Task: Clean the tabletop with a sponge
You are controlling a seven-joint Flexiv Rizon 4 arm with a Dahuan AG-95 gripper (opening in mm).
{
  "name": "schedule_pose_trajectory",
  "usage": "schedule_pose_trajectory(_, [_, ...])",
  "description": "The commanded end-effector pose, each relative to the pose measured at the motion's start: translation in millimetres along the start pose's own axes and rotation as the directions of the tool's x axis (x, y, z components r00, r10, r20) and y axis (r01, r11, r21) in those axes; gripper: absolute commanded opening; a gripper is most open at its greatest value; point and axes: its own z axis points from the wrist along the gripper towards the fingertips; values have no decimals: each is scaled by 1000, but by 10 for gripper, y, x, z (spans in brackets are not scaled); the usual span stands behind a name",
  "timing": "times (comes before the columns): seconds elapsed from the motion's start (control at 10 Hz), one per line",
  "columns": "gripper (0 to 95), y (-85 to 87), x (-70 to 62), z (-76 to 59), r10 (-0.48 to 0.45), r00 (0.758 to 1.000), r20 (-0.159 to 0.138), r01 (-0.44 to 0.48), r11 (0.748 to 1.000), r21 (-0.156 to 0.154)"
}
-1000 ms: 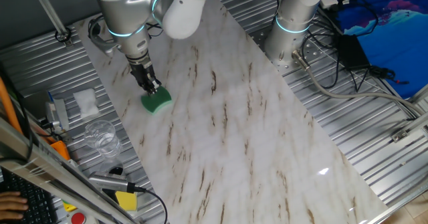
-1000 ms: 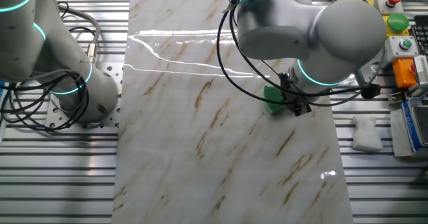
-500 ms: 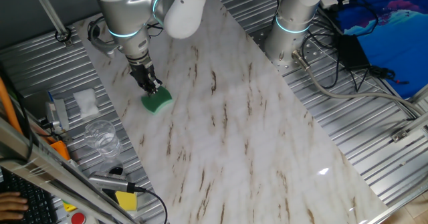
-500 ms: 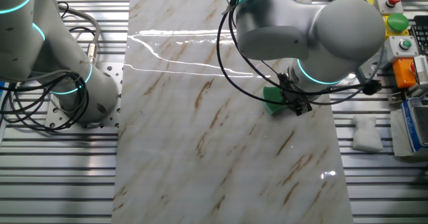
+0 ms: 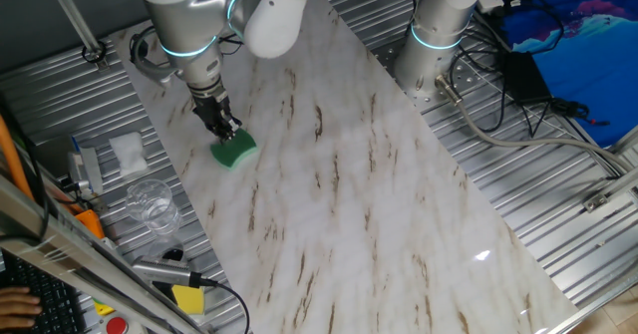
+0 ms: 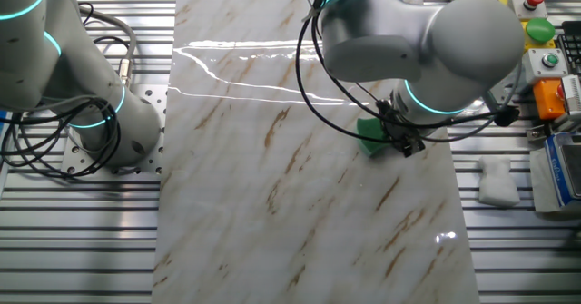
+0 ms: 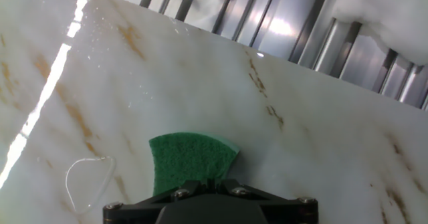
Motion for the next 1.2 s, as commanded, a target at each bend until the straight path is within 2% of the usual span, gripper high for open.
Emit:
schedule_pose_trajectory(0.1, [0,3,-5,1,-14,1000,-1,14,1000,-3])
schedule_pose_trajectory(0.3, [0,83,-25,86,-26,1000,15,26,1000,-15])
schedule_pose_trajectory(0.8, [0,268,-39,197,-4,1000,12,4,1000,-7])
schedule_pose_trajectory(1.0, [0,341,-91,200,7,1000,12,-6,1000,-9])
schedule_pose_trajectory(1.2, [0,431,-147,228,17,1000,17,-16,1000,-26])
